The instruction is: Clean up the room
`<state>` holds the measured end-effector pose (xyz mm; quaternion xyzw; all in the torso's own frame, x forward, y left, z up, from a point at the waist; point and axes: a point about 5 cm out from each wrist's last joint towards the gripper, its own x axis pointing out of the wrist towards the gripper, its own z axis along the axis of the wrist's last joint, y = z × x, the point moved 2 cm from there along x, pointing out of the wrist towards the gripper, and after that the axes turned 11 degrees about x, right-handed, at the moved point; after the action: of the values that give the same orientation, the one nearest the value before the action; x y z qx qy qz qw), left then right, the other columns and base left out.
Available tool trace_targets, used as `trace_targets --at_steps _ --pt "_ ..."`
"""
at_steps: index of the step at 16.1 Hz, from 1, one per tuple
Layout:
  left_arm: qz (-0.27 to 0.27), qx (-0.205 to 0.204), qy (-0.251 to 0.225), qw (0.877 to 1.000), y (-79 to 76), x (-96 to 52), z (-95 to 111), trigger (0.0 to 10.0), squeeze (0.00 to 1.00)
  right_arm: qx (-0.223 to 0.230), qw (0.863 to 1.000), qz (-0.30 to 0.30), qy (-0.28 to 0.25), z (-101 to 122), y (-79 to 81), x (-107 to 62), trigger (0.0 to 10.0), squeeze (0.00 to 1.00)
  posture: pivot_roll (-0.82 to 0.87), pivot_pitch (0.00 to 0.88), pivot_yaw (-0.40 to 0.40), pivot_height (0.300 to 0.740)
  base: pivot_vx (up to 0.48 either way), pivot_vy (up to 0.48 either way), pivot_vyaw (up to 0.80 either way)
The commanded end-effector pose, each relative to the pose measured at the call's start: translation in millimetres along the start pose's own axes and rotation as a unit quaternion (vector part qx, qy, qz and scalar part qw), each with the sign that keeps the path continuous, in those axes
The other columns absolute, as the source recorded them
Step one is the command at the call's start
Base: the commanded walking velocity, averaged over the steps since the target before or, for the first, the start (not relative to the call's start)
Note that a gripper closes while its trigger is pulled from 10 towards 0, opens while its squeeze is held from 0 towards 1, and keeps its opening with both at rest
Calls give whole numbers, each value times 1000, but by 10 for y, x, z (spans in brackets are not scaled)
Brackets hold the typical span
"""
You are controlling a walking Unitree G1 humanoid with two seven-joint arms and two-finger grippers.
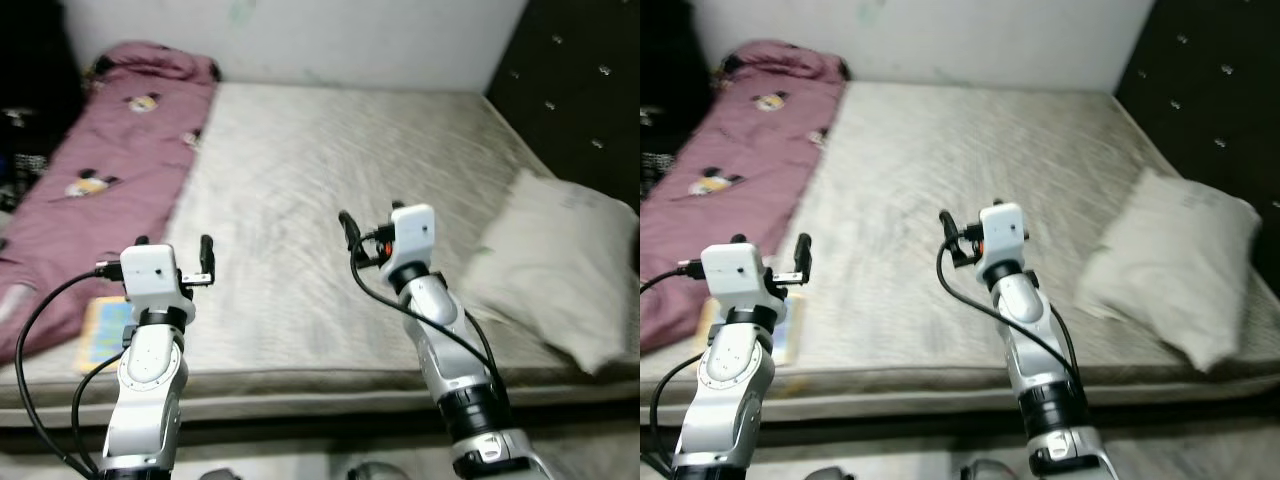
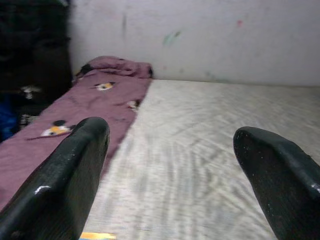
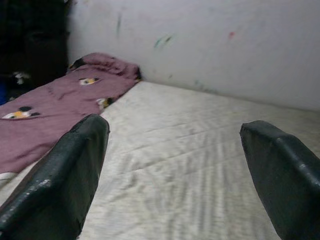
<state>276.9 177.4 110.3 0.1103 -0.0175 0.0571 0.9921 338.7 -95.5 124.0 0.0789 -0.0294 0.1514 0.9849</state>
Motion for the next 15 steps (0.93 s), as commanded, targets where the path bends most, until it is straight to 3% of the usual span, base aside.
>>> trace_targets --at_steps 1,15 --pt "-10 -4 -3 1000 -75 4 26 10000 0 -7 1000 -11 6 -20 -97 -27 10000 0 -35 0 -31 740 0 -334 0" --pt "-19 -13 -19 1000 -101 19 71 10000 0 -22 1000 -9 3 -4 -97 -17 10000 0 -43 0 -31 740 0 0 59"
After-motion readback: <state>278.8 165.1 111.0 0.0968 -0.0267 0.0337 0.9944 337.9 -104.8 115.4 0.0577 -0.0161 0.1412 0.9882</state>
